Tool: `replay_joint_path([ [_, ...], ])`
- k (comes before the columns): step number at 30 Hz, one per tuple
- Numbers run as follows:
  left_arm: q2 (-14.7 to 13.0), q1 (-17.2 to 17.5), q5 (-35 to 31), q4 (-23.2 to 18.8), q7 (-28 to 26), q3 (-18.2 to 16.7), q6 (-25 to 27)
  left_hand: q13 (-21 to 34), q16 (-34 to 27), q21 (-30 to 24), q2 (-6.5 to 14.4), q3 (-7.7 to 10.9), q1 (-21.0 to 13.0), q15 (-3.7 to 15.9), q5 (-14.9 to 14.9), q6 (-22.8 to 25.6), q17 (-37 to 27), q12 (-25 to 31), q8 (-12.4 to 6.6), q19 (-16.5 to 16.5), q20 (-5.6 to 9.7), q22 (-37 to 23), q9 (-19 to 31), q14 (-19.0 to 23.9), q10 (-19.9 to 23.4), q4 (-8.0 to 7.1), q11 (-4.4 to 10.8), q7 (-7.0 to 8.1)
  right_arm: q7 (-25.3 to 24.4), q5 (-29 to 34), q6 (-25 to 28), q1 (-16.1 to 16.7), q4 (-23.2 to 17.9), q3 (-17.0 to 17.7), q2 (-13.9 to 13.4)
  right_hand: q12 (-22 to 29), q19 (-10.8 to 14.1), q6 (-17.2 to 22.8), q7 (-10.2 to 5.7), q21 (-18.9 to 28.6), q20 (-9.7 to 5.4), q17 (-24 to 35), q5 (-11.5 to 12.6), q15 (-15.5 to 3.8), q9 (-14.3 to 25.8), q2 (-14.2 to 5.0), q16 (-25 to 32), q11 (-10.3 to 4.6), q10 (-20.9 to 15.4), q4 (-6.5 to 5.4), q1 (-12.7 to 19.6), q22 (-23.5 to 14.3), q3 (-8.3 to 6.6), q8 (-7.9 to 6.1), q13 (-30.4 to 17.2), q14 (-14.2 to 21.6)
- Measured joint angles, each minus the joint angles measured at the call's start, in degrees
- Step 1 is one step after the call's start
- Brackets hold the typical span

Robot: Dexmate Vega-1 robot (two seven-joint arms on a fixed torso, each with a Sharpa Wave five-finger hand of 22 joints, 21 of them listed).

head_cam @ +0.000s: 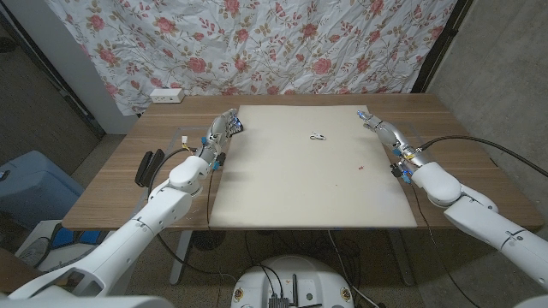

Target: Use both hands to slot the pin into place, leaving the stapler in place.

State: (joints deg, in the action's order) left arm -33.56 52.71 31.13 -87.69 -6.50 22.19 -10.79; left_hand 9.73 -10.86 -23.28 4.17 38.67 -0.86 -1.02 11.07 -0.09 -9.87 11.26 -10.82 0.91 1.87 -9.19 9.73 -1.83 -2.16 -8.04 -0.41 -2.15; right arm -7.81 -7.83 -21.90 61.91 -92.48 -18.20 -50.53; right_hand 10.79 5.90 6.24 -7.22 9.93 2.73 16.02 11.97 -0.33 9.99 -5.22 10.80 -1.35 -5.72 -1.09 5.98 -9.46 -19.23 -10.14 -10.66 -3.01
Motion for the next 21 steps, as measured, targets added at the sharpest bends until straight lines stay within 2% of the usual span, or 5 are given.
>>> replay_joint_path([
  [4,-0.2,0.2,-0.1,-0.6,-0.6,0.0,0.6,0.0,0.0,0.0,0.0,0.0,0.0,0.31,0.0,0.0,0.0,0.0,0.0,-0.1,-0.12,0.0,0.0,0.3,0.0,0.0,0.0,0.0,0.4,1.7,0.0,0.0,-0.3,0.2,-1.3,-0.3,-1.0,-1.5,-0.59,0.0,0.13,-0.3,-0.4,0.46,0.0,-0.53,0.0,-0.71,1.2,0.82,0.5,0.0,-0.19,0.0,0.0,-1.0],
  [12,-0.6,0.4,-0.8,-1.7,-1.6,0.1,2.5,0.0,0.0,0.4,0.0,0.0,0.0,0.0,0.0,0.3,0.0,0.0,0.0,-0.4,0.2,0.0,0.0,0.6,0.3,0.0,0.31,0.31,1.0,5.6,-0.1,-0.9,-0.6,0.2,-4.5,-0.7,-1.9,-2.3,-1.41,0.0,0.65,-0.9,-0.8,0.56,0.0,0.1,-0.2,0.08,3.4,2.44,1.2,0.0,-0.69,0.0,0.0,-3.4],
  [15,-1.0,0.4,-0.9,-2.3,-1.7,0.2,2.9,0.0,0.0,0.4,0.0,0.18,0.0,0.0,0.0,0.3,0.0,0.0,0.0,-0.4,0.19,0.0,0.0,0.6,0.3,0.18,0.31,0.31,1.0,5.6,-0.1,-1.3,-0.8,0.2,-5.6,-0.7,-1.9,-2.5,-1.6,0.0,0.65,-0.9,-0.8,0.94,0.0,-0.15,-0.2,0.32,3.6,2.49,1.5,0.0,-0.74,0.0,0.0,-3.8],
  [16,-1.1,0.4,-1.0,-2.5,-1.8,0.2,3.0,0.0,0.0,0.6,0.0,0.18,0.0,0.0,0.0,0.3,0.0,0.0,0.0,-0.4,0.19,0.0,0.0,0.6,0.3,0.18,0.31,0.31,1.9,9.7,0.0,-1.4,-0.9,0.2,-5.8,-0.7,-1.9,-2.5,-1.6,0.0,0.65,-1.1,-0.8,0.94,0.0,-0.15,-0.2,0.3,3.7,2.8,1.5,0.0,-0.73,0.0,0.0,-3.8],
  [21,-1.1,0.5,-1.1,-2.6,-2.1,0.2,3.1,0.0,0.0,0.6,0.0,0.17,0.0,0.0,0.0,0.5,0.0,0.0,0.0,-0.7,-0.13,0.0,0.0,0.6,0.5,0.17,0.46,0.51,3.2,12.4,1.1,-1.7,-2.0,0.1,-8.4,-0.7,-1.9,-3.3,-1.54,0.3,0.65,-1.4,-1.2,1.47,0.0,0.5,-0.2,0.42,5.5,3.91,2.2,0.0,-1.21,0.0,-0.2,-4.9],
])
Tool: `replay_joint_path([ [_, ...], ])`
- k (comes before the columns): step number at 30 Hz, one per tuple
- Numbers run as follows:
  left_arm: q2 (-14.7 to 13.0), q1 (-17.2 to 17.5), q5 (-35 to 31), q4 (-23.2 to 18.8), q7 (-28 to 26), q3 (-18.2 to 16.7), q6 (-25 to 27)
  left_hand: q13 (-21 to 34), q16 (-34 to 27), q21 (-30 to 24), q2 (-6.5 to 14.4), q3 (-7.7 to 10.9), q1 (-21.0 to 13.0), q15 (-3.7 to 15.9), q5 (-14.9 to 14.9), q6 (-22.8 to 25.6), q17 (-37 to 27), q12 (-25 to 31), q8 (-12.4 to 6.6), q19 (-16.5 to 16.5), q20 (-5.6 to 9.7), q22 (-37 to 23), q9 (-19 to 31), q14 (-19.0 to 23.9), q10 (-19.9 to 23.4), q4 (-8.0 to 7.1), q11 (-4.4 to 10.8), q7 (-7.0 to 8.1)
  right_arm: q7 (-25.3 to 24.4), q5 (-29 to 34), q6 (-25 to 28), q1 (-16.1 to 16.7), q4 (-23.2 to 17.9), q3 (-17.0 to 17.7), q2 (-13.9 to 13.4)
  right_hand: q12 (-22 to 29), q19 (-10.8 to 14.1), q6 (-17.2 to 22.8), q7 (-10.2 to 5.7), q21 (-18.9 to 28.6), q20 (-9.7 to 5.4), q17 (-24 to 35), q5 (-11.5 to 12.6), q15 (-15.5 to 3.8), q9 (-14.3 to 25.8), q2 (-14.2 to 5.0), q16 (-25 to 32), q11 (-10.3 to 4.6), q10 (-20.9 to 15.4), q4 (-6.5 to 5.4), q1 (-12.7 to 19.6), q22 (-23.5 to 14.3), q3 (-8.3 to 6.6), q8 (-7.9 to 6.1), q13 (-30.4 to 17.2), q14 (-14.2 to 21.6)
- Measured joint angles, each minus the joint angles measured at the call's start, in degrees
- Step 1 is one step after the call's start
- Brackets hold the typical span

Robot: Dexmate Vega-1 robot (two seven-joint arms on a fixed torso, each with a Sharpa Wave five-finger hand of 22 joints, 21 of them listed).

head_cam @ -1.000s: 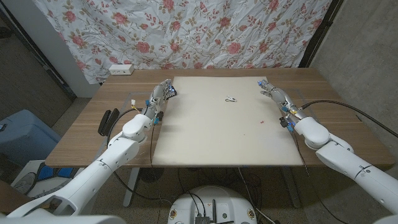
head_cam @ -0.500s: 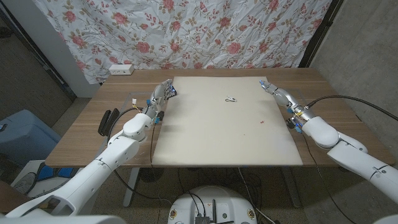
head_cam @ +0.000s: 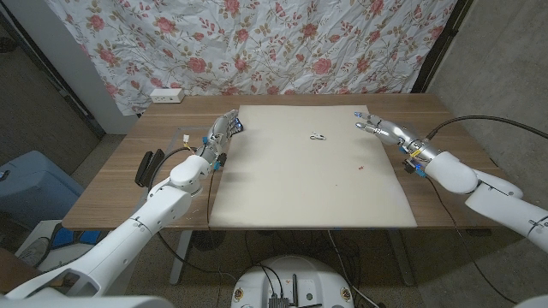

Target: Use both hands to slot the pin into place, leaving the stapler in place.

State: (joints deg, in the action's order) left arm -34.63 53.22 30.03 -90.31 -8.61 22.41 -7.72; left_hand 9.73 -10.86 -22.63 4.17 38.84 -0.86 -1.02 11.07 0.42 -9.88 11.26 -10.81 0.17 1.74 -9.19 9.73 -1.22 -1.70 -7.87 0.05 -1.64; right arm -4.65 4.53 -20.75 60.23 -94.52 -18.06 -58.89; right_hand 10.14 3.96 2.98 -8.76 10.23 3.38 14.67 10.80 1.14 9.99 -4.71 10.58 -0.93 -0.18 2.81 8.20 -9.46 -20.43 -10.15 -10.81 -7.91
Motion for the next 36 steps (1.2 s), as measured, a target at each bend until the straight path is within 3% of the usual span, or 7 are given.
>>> replay_joint_path([
  [5,0.0,0.3,-0.1,-0.2,-0.4,0.0,0.0,0.0,0.0,0.0,0.0,0.0,0.0,0.0,0.0,0.2,0.0,0.0,0.0,0.0,0.0,0.0,0.0,0.0,0.2,0.0,0.16,0.21,0.9,1.9,1.1,0.2,-1.3,0.1,-2.4,0.0,0.0,-0.7,-0.64,0.2,0.0,-0.3,-0.2,0.73,0.3,-0.14,0.0,-0.21,1.0,1.21,1.8,0.0,-0.56,0.0,0.0,-0.7],
  [8,-0.1,0.5,-0.2,-0.4,-0.6,0.0,0.0,0.0,0.0,0.1,0.0,0.0,0.0,0.26,0.0,0.2,0.0,0.0,0.0,0.0,0.0,0.0,0.0,0.3,0.2,0.0,0.16,0.21,1.4,2.4,1.6,0.4,-2.1,0.3,-3.7,0.0,-0.2,-1.2,-0.77,0.2,-0.22,-0.5,-0.2,1.42,0.3,-0.51,0.0,-0.25,2.2,3.31,4.0,0.0,-1.58,-0.27,0.0,-1.4],
  [16,-0.3,1.4,-0.2,-1.3,-1.5,-0.4,0.3,0.0,0.0,0.4,0.0,0.0,0.0,0.31,0.0,0.2,0.0,0.0,0.0,-0.2,0.24,0.0,0.0,0.3,0.4,0.0,0.37,0.21,3.9,4.9,4.0,0.7,-4.2,0.8,-6.5,0.0,-1.4,-1.6,-0.36,0.2,-0.61,-1.0,0.5,2.48,0.6,-0.38,0.2,0.12,5.6,7.09,8.4,0.0,-3.93,-0.93,-0.3,-2.0],
  [21,-0.3,1.9,-0.2,-1.8,-1.9,-0.6,0.4,0.0,0.0,0.7,0.0,0.0,0.0,0.31,0.0,0.3,0.0,0.0,0.0,-0.3,0.1,0.0,0.0,0.3,0.6,0.0,0.12,0.29,6.1,7.0,6.1,0.6,-6.8,1.0,-9.3,0.0,-1.6,-1.6,-0.36,0.2,-0.41,-1.1,1.7,3.09,0.7,-0.58,0.4,0.0,6.1,8.17,11.3,0.0,-5.08,-1.51,-0.3,-2.0],
  [25,-0.5,2.4,-0.2,-2.2,-2.1,-0.9,0.4,0.0,0.0,0.8,0.0,0.0,0.0,0.31,0.0,0.5,0.0,0.0,0.0,-0.5,0.06,0.0,0.0,0.3,0.7,0.0,0.05,0.52,7.3,8.5,7.6,0.4,-7.6,1.0,-10.1,0.3,-1.2,0.1,-0.57,0.4,0.04,-1.4,2.6,3.18,0.8,-0.78,0.7,0.22,6.4,8.18,14.3,0.0,-6.51,-2.5,-0.3,-1.9],
  [32,-0.7,3.2,0.2,-2.9,-2.8,-1.4,0.7,0.0,0.0,1.0,0.0,0.0,0.0,0.51,0.0,0.5,0.0,0.0,0.0,-0.8,0.01,0.0,0.0,0.5,1.0,0.0,0.15,0.52,9.3,10.8,10.5,0.0,-11.1,1.1,-13.2,0.5,2.1,5.0,-1.6,0.6,1.43,-1.6,3.0,3.01,1.1,2.32,2.3,0.31,6.5,8.49,22.1,0.1,-9.49,-4.93,-0.5,1.0],
  [36,-0.9,3.5,0.4,-3.1,-2.9,-1.6,0.8,0.0,0.0,1.2,0.0,-0.01,0.0,0.72,0.0,0.5,0.0,0.0,0.0,-0.8,0.01,0.0,0.0,0.7,1.2,-0.01,-0.05,0.51,10.3,12.0,12.2,0.0,-12.3,1.1,-14.1,0.6,2.3,6.5,-2.55,0.6,1.66,-1.9,3.0,2.85,1.1,3.89,2.4,0.31,6.5,8.33,23.8,0.1,-9.8,-5.59,-0.5,1.3],
])
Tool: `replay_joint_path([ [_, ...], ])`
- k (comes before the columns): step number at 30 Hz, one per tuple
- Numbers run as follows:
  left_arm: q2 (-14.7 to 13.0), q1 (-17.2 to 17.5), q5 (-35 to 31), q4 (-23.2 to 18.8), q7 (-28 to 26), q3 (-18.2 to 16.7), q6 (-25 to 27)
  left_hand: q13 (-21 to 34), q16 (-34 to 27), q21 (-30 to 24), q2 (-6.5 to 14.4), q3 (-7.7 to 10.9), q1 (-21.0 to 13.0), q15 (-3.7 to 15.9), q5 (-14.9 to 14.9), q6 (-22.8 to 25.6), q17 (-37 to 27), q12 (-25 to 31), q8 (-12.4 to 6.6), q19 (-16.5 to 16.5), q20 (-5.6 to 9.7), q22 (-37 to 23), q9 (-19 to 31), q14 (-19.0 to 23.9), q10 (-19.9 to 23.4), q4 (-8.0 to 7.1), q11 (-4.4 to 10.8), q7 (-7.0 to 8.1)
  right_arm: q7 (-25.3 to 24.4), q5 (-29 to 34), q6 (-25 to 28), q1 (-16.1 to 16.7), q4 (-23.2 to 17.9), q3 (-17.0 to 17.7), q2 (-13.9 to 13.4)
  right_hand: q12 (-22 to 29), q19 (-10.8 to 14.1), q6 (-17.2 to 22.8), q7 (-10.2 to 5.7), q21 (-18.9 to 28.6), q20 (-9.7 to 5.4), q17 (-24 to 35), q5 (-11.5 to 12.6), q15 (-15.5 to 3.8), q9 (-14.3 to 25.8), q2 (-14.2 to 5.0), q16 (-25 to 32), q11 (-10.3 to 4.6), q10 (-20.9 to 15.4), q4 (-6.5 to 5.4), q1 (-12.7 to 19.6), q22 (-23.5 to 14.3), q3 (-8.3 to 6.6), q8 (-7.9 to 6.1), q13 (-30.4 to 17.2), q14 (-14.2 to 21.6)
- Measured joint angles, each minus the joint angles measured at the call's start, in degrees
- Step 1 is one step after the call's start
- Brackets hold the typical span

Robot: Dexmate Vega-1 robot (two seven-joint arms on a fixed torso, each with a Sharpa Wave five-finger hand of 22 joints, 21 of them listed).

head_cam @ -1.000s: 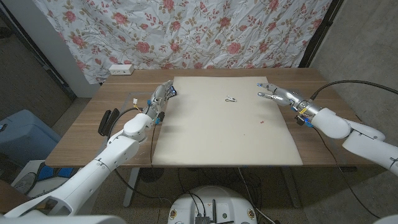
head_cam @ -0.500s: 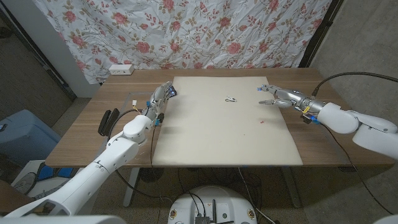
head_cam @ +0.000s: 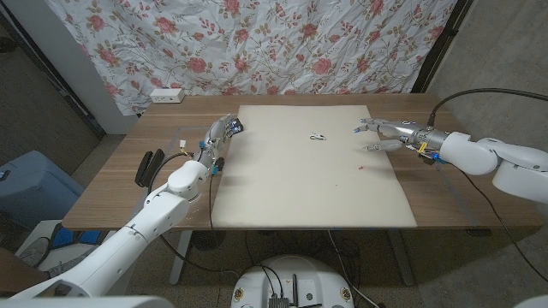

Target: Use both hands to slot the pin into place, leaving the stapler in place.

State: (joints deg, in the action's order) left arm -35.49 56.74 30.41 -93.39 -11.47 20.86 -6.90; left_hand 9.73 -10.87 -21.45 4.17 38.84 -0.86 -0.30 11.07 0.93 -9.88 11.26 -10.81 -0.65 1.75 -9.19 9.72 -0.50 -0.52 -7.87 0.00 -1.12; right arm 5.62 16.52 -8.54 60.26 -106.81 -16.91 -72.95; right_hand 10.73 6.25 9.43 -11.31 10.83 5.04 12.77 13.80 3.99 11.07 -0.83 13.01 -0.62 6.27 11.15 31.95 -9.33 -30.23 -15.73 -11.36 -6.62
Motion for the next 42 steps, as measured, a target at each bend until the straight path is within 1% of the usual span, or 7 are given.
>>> replay_joint_path([
  [4,-0.1,0.2,0.2,-0.1,0.0,-0.1,0.2,0.0,0.0,0.2,0.0,0.0,0.0,-0.31,0.0,0.0,0.0,0.0,0.0,0.0,0.0,0.0,0.0,0.3,0.0,0.0,0.0,0.0,1.0,1.0,1.5,0.0,-1.6,0.0,-0.9,0.4,-0.4,0.7,0.05,-0.1,0.83,0.0,0.0,0.74,0.0,0.77,-0.4,-0.01,0.0,0.06,1.7,0.0,-0.24,-0.41,0.0,-0.7],
  [6,-0.2,0.2,0.3,-0.2,0.0,-0.1,0.3,0.0,0.0,0.3,0.0,0.0,0.0,-0.31,0.0,0.4,0.0,0.0,0.0,0.0,0.0,0.0,0.0,0.3,0.0,0.0,0.0,-0.08,1.7,1.7,2.8,0.0,-2.5,0.0,-1.5,0.8,-0.4,0.7,0.05,-0.2,0.83,0.0,-0.1,0.95,0.0,2.26,-0.4,-0.19,-0.7,-0.09,3.1,-0.1,-0.4,-0.41,0.0,-0.9],
  [9,-0.2,0.2,0.4,-0.2,0.0,-0.1,0.4,0.0,0.0,0.3,0.0,0.16,0.0,-0.21,0.0,0.6,0.0,0.0,0.0,0.0,0.0,0.0,0.0,0.8,0.0,-0.16,0.05,-0.01,2.5,2.8,4.0,-0.2,-3.7,-0.1,-2.0,0.8,-0.8,1.3,-0.58,-0.2,1.13,0.0,-0.3,1.45,0.0,2.42,-0.6,-0.2,-1.1,-0.09,3.9,-0.2,-0.39,-0.41,0.0,-1.4],
  [14,-0.2,0.2,0.6,-0.1,0.2,-0.1,0.4,0.0,0.0,0.4,0.0,0.16,0.0,-0.21,0.0,0.6,0.0,0.0,0.0,0.0,0.0,0.0,0.0,0.8,0.3,-0.16,0.31,-0.01,3.7,4.7,6.0,-0.4,-5.1,-0.6,-2.6,0.8,-0.8,2.1,-0.72,-0.2,1.13,-0.1,-0.7,1.46,0.3,4.31,-0.7,0.0,-1.3,-0.05,5.8,-0.2,-0.75,-1.02,0.0,-1.5],
  [27,-0.4,0.2,0.7,0.0,0.4,0.0,0.9,0.0,0.0,1.2,0.0,0.16,0.0,-0.41,0.0,0.6,0.0,0.0,0.23,0.0,0.0,-0.3,0.0,1.0,0.6,-0.16,0.0,-0.01,7.6,9.1,10.0,-1.9,-8.8,-2.8,-3.3,0.8,-0.5,4.7,-0.65,-0.2,0.91,-0.3,-1.6,1.24,0.5,5.48,-0.7,0.2,-1.5,-0.16,9.5,0.0,-0.94,-2.12,-0.3,-0.8],
  [36,-0.6,0.7,0.8,-0.4,0.2,0.0,1.0,0.0,0.0,1.6,0.0,0.32,0.0,-0.41,0.0,0.6,0.0,0.0,0.23,0.0,0.0,-0.3,0.0,1.0,0.6,-0.32,0.0,-0.01,9.8,12.5,11.8,-3.2,-10.1,-4.6,-2.6,0.8,1.2,7.1,-0.87,0.1,0.4,-0.3,-2.0,1.09,0.5,6.84,-0.3,0.62,-1.9,-0.41,10.9,-0.2,-1.18,-3.47,-0.3,0.1],
  [42,-0.7,1.1,0.8,-0.6,0.1,-0.1,1.0,0.0,0.0,1.6,0.0,0.32,0.0,-0.41,0.0,0.6,0.0,0.0,0.23,0.0,0.0,-0.3,0.0,1.0,0.9,-0.32,0.31,-0.01,11.5,16.1,12.8,-4.0,-10.3,-5.9,-1.8,1.2,2.8,9.0,-1.14,0.2,0.08,-0.1,-2.5,0.53,0.8,6.67,0.5,0.84,-2.9,-0.65,11.8,-0.2,-0.93,-4.0,-0.3,1.5],
])
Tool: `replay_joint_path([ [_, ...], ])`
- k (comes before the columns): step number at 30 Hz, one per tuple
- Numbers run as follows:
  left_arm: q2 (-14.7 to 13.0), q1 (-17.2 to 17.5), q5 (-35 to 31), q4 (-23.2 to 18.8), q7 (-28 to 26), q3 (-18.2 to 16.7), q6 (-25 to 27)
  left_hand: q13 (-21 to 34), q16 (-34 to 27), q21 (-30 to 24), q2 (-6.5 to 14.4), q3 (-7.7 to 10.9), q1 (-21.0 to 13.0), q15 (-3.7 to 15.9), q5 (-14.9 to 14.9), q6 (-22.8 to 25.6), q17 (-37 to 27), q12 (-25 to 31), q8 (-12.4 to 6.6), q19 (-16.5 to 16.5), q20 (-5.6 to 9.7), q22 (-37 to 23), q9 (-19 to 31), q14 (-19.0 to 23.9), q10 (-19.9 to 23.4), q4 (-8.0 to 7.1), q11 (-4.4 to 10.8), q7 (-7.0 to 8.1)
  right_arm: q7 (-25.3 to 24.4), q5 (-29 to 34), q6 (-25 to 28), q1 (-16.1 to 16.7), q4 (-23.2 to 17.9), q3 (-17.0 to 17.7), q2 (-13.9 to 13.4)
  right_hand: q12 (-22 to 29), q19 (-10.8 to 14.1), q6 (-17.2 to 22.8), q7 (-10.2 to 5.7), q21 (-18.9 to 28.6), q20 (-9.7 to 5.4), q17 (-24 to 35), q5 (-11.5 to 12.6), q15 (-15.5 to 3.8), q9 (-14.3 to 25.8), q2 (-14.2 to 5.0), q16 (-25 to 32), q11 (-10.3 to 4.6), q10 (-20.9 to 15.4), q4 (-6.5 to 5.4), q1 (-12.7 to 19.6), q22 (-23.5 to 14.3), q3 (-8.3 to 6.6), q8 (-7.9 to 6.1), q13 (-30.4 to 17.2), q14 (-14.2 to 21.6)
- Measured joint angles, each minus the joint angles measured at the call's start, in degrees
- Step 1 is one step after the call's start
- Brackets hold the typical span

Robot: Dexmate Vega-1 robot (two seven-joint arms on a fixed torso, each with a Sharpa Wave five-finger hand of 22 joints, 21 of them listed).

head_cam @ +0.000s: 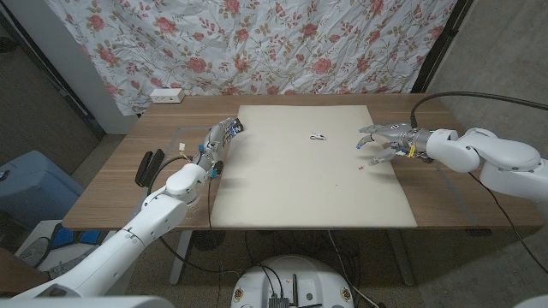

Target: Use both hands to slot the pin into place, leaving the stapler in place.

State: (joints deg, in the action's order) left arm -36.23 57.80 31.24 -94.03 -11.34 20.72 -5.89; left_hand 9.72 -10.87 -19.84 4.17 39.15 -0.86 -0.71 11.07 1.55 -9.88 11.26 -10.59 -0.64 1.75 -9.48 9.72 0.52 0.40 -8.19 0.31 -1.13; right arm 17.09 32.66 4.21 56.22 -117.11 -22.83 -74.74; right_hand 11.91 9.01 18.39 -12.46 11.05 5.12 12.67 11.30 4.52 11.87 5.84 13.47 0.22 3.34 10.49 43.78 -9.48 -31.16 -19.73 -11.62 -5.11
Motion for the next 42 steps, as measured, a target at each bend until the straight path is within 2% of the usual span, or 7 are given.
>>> replay_joint_path([
  [4,-0.1,0.1,0.0,0.0,0.0,-0.2,0.0,0.0,0.0,0.4,0.0,0.0,0.0,0.0,0.0,0.0,0.0,0.0,0.0,0.0,0.0,0.0,0.0,0.0,0.0,0.0,0.0,0.0,1.0,2.2,0.4,-0.7,0.0,-1.0,0.9,0.0,0.3,0.6,0.16,0.0,-0.23,0.0,0.0,-0.01,0.0,0.02,0.0,0.18,-0.6,0.0,0.0,0.0,0.0,-0.65,0.0,0.0],
  [8,-0.1,0.1,0.1,0.0,-0.1,-0.2,0.0,0.0,0.0,0.4,0.0,0.0,0.0,0.0,0.0,0.0,0.0,0.0,0.0,0.0,0.0,0.0,0.0,0.0,0.0,0.0,0.0,0.0,1.6,3.7,0.8,-1.3,0.0,-1.8,1.6,0.0,0.8,1.2,-0.04,0.4,0.0,0.0,0.0,-0.12,0.0,0.02,0.0,0.49,-0.9,-0.24,0.0,0.0,0.24,-0.66,0.0,0.7],
  [13,-0.1,0.1,0.1,0.2,-0.1,-0.2,0.0,0.0,0.0,0.6,0.0,0.0,0.0,0.0,0.0,0.0,0.0,0.0,0.0,0.0,0.0,0.0,0.0,0.0,0.0,0.0,0.0,0.0,2.2,4.9,1.0,-1.9,0.4,-2.8,2.7,0.0,1.4,2.1,0.12,0.4,0.2,0.2,0.0,-0.12,0.3,0.78,0.3,0.18,-1.2,-0.24,0.7,0.0,0.24,-1.06,0.0,0.7],
  [14,0.1,-0.1,0.1,0.6,-0.1,-0.2,0.0,0.0,0.0,0.6,0.0,0.0,0.0,0.0,0.0,0.0,0.0,0.0,0.0,0.0,0.0,0.0,0.0,0.0,0.0,0.0,0.0,0.0,2.8,6.7,1.2,-2.0,0.5,-3.0,2.8,0.0,1.5,2.3,0.28,0.4,0.15,0.3,0.0,-0.11,0.3,0.77,0.3,0.18,-1.2,-0.24,0.7,0.0,0.24,-1.44,0.0,0.7],
  [28,0.4,-0.8,0.4,1.5,-0.1,0.0,0.6,0.0,0.3,1.0,0.0,0.0,0.0,-0.31,0.0,0.0,0.0,0.0,0.0,-0.3,0.31,0.0,0.0,0.3,0.0,0.0,0.0,0.0,3.6,10.6,0.8,-3.3,2.0,-4.9,4.8,0.5,3.5,5.8,0.05,0.4,0.62,0.5,-0.3,-0.23,0.5,0.46,0.7,0.08,-2.5,-0.47,1.0,0.0,0.48,-3.22,0.0,2.1],
  [30,0.4,-0.8,0.4,1.6,-0.1,0.0,0.6,0.0,0.3,1.2,0.0,0.0,0.0,-0.31,0.0,0.0,0.0,0.0,0.0,-0.3,0.31,0.0,0.0,0.3,0.0,0.0,0.0,0.0,3.4,11.1,0.2,-3.6,2.4,-5.2,5.0,0.5,3.5,5.9,-0.04,0.4,0.6,0.5,-0.3,-0.22,0.5,-0.13,0.7,0.08,-2.5,-0.47,1.6,0.0,0.48,-3.22,0.0,2.1],
  [42,0.9,-1.0,0.8,2.4,-0.3,0.2,0.8,0.0,0.3,1.5,0.0,0.0,0.0,-0.31,0.0,0.0,0.0,-0.2,0.0,-0.6,-0.01,0.0,0.0,0.3,0.0,0.0,0.0,0.0,2.1,13.1,-1.5,-4.0,3.9,-6.2,6.0,0.5,4.5,6.5,-0.05,0.4,0.41,0.5,-0.3,-0.73,0.5,-0.13,1.2,-0.33,-2.9,-0.47,1.6,0.0,0.47,-3.67,0.0,2.6],
])
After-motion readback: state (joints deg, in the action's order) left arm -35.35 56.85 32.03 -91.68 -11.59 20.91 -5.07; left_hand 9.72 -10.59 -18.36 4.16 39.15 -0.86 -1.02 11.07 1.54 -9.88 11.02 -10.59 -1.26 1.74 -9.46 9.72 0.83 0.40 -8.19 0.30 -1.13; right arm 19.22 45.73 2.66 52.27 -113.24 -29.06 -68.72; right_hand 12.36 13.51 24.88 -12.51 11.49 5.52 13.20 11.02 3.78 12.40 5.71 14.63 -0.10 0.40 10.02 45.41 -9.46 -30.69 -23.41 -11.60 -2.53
